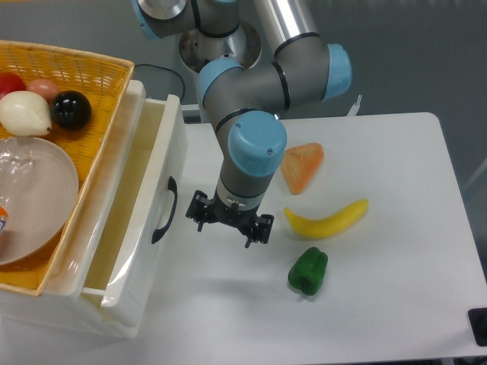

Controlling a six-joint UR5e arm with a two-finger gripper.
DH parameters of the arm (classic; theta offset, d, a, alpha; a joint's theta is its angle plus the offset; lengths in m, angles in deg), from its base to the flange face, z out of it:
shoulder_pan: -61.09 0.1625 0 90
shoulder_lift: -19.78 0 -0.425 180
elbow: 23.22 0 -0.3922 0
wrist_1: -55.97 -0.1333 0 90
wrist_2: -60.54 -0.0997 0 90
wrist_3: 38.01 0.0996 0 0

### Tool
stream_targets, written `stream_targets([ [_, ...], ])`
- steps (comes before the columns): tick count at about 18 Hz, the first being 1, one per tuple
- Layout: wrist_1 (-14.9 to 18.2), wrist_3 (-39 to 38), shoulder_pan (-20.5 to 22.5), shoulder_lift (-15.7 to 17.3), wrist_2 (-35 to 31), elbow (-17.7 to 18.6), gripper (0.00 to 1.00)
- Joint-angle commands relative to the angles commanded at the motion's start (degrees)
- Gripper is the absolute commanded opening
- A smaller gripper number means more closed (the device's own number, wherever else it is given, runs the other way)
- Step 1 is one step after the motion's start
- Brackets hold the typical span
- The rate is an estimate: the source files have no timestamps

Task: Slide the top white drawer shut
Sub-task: 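Keep pushing the drawer front until it sits flush with the cabinet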

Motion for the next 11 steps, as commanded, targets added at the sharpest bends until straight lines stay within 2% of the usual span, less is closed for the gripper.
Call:
stream_targets([
  [4, -1.3, 0.0, -0.2, -0.6, -0.1, 1.0, 1.00],
  [11, -1.1, -0.3, -1.3, -1.4, -0.3, 1.1, 1.00],
])
